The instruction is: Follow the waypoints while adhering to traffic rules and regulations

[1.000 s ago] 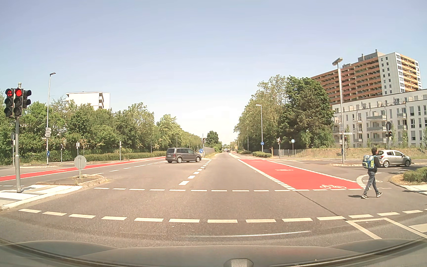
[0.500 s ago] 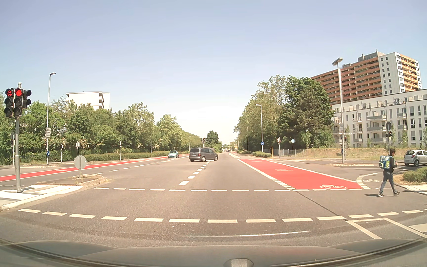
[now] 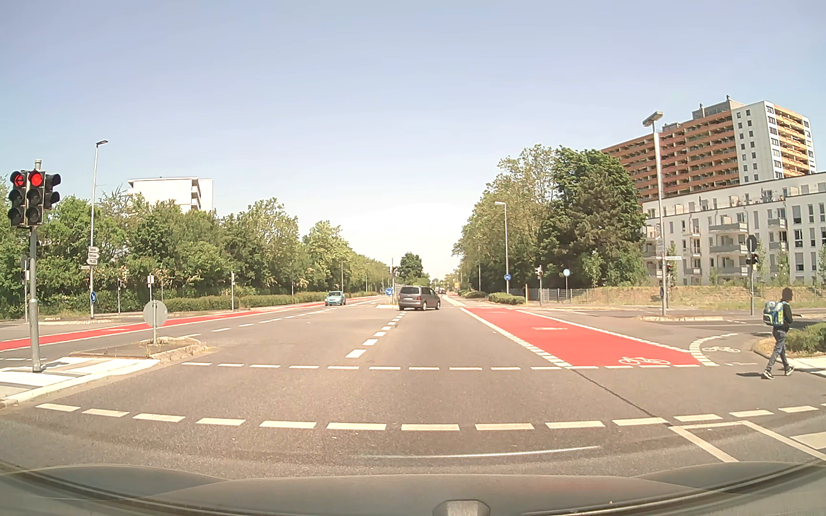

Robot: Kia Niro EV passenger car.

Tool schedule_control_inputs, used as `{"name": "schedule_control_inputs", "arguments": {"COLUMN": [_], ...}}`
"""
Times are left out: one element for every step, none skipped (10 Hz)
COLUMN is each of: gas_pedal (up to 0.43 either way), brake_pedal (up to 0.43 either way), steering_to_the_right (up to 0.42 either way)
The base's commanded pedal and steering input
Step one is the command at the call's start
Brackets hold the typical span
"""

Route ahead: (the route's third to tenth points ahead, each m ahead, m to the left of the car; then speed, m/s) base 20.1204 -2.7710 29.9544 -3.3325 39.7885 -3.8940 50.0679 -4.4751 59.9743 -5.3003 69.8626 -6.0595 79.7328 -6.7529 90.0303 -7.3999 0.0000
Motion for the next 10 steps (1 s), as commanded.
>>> {"name": "schedule_control_inputs", "arguments": {"gas_pedal": [0.000, 0.000, 0.000, 0.000, 0.000, 0.000, 0.000, 0.000, 0.000, 0.000], "brake_pedal": [0.372, 0.366, 0.366, 0.366, 0.372, 0.366, 0.366, 0.366, 0.366, 0.372], "steering_to_the_right": [0.004, 0.004, 0.004, 0.004, 0.004, 0.004, 0.004, 0.004, 0.004, 0.004]}}
